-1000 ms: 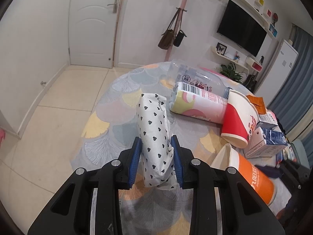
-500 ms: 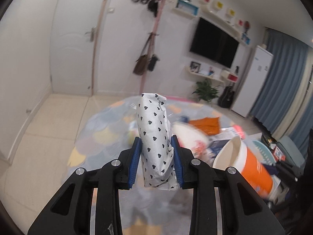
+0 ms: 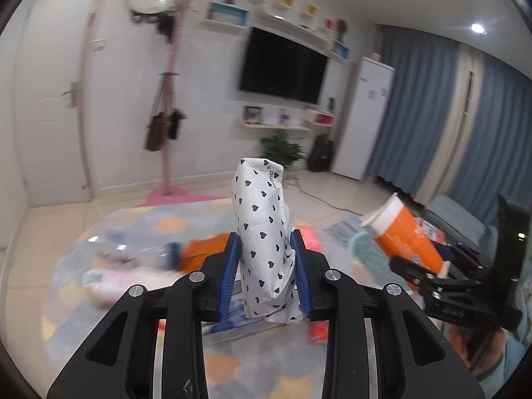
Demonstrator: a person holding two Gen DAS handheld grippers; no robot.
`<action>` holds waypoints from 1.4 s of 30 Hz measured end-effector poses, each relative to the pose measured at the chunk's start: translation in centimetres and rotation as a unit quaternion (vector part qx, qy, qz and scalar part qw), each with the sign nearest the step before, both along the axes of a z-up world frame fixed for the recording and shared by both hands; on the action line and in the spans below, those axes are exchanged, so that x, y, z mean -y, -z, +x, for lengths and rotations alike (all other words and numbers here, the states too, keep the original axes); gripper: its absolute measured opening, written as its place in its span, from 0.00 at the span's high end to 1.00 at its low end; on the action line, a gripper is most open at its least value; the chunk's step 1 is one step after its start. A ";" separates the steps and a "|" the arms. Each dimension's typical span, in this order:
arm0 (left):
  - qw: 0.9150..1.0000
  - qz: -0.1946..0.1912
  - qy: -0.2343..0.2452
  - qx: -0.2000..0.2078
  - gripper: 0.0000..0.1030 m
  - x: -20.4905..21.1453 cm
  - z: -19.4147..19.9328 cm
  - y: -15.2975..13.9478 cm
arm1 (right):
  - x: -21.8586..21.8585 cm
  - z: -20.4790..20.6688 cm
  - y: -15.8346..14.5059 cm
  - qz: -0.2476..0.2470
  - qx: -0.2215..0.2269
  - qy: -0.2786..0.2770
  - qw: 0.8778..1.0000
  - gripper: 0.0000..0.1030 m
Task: Collect trash
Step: 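Lift the polka-dot bag with the left tool while the right tool lifts the orange soymilk cup, then open both tools over the blue basket to drop the bag and cup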
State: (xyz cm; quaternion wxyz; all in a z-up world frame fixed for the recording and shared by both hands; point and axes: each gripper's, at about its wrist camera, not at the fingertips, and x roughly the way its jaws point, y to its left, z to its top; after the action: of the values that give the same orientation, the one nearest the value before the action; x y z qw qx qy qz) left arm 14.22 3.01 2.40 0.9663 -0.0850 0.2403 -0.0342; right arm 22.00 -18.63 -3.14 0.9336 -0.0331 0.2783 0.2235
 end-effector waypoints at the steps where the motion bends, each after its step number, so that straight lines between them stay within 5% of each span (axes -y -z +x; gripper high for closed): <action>1: 1.000 0.003 0.014 -0.001 0.71 1.4 0.8 -0.3 | 1.5 0.7 0.2 0.016 -0.010 0.010 1.000 0.28; 14: 0.986 0.014 0.159 -0.046 0.71 16.2 10.8 0.8 | 15.0 8.6 5.7 0.082 -0.104 0.184 0.974 0.28; 25: 0.965 0.017 0.214 -0.150 0.71 25.4 21.4 9.3 | 19.7 15.0 15.0 0.054 -0.220 0.288 0.930 0.27; 29: 0.959 0.019 0.221 -0.177 0.66 26.7 23.3 11.8 | 20.5 15.7 16.5 0.047 -0.239 0.305 0.921 0.25; 31: 0.959 0.015 0.216 -0.180 0.48 26.8 23.9 12.4 | 21.0 15.6 16.8 0.051 -0.244 0.307 0.919 0.25; 33: 0.961 0.006 0.210 -0.182 0.44 26.3 23.8 12.6 | 21.6 15.6 16.7 0.052 -0.243 0.312 0.917 0.25; 42: 0.968 -0.015 0.201 -0.149 0.34 22.7 19.9 8.8 | 22.7 12.6 13.5 0.093 -0.221 0.314 0.919 0.25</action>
State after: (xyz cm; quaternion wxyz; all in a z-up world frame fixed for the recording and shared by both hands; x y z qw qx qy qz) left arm 34.12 -19.72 -6.38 0.8917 -0.0541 0.3929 -0.2181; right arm 34.56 -41.32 -16.69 0.8696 0.1931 0.4511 -0.0545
